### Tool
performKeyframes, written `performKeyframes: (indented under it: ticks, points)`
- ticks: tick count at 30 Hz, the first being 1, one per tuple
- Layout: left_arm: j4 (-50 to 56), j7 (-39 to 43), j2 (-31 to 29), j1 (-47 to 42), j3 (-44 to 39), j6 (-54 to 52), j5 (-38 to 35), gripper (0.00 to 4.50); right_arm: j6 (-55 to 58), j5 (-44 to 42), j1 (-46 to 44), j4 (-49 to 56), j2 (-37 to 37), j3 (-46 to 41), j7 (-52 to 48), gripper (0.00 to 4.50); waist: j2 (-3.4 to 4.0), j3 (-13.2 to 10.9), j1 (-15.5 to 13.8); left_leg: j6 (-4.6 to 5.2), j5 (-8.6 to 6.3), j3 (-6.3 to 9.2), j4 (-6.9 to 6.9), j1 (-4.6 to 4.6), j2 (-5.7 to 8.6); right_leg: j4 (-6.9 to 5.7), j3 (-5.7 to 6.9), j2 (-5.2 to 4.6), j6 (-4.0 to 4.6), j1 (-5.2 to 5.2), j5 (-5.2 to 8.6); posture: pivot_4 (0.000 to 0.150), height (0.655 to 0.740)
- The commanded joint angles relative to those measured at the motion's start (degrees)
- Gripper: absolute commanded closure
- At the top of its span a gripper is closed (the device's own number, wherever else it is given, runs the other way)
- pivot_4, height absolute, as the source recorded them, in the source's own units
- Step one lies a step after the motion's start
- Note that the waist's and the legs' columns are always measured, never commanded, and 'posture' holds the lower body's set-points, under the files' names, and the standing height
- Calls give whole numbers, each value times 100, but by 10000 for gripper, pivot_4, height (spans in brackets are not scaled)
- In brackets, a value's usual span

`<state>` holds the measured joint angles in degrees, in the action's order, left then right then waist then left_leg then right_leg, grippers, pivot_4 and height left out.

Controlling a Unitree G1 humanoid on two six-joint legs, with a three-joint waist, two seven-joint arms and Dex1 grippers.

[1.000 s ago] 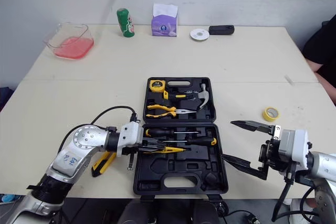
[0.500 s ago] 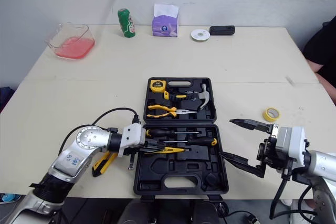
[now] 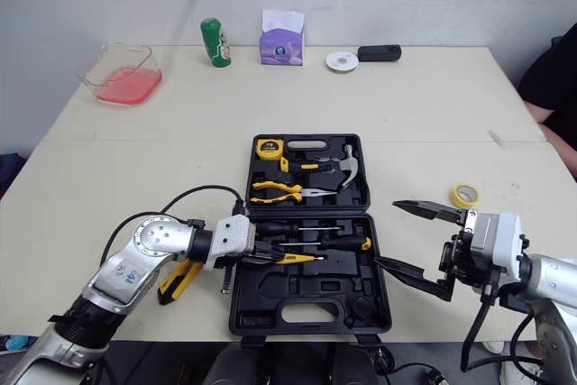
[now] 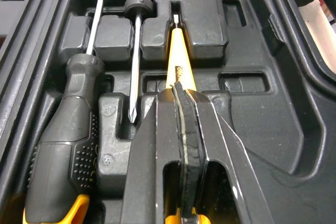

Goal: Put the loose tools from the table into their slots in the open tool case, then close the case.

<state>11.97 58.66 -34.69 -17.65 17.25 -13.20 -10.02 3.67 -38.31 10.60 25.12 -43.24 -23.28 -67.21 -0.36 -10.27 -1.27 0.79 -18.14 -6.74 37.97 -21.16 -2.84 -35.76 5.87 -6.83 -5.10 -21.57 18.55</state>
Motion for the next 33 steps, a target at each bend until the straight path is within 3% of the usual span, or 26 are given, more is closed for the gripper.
performKeyframes:
  ticks: [1,5,6,8,15,16,19,24,33]
  points:
    - [33,-50,234,40,-936,470,-811,44144,-141,-21,162,-152,-179,-730,-61,0,-6,-7,-7,0,0,1,1,-4,1,-1,2,0,0,-3,0,1500,7400]
    - [340,238,-65,396,-1813,451,-1527,44144,-440,140,386,-943,-238,-1449,-218,0,-16,-14,-6,-4,2,3,1,-8,2,0,10,-19,0,-3,0,1500,7400]
    - [417,194,-161,495,-2030,301,-1686,41486,-563,211,430,-1197,-240,-1594,-261,0,-16,-14,-5,-4,2,2,1,-8,3,2,12,-24,0,-2,0,1500,7400]
    - [455,148,-396,752,-2459,309,-1737,35493,-970,476,496,-1755,-262,-1862,-320,0,-16,-14,4,-4,2,-4,-1,-6,7,4,14,-29,-1,-2,0,1500,7400]
    - [-175,-403,-805,2054,-4379,568,-1545,2305,-2124,1219,566,-3787,-459,-2726,194,0,-13,-15,56,-2,-8,-13,-4,-2,7,11,10,-30,-4,-4,-2,1500,7400]
    - [-462,-548,-812,2359,-4860,675,-1463,844,-2248,1311,647,-4165,-516,-2879,305,0,-13,-15,79,-1,-11,-13,-5,-2,7,11,10,-32,-3,-5,-1,1500,7400]
    - [-982,-928,-707,3008,-5827,843,-1426,844,-2521,1450,820,-4960,-605,-3142,615,0,-17,-17,144,6,-24,-13,-23,-1,5,22,12,-35,2,-8,2,1500,7400]
    - [-1728,-1476,-596,3481,-6720,1075,-1436,844,-2936,1570,1070,-5656,-694,-3271,910,0,-20,-19,157,-6,-33,-15,-33,4,10,28,11,-50,0,-8,1,1500,7400]
    - [-2985,-1855,-636,4104,-7262,1643,-1251,844,-3472,1664,1491,-6660,-925,-3346,1363,0,-23,-12,157,-31,-41,-20,-72,7,11,33,9,-61,14,-29,8,1500,7400]
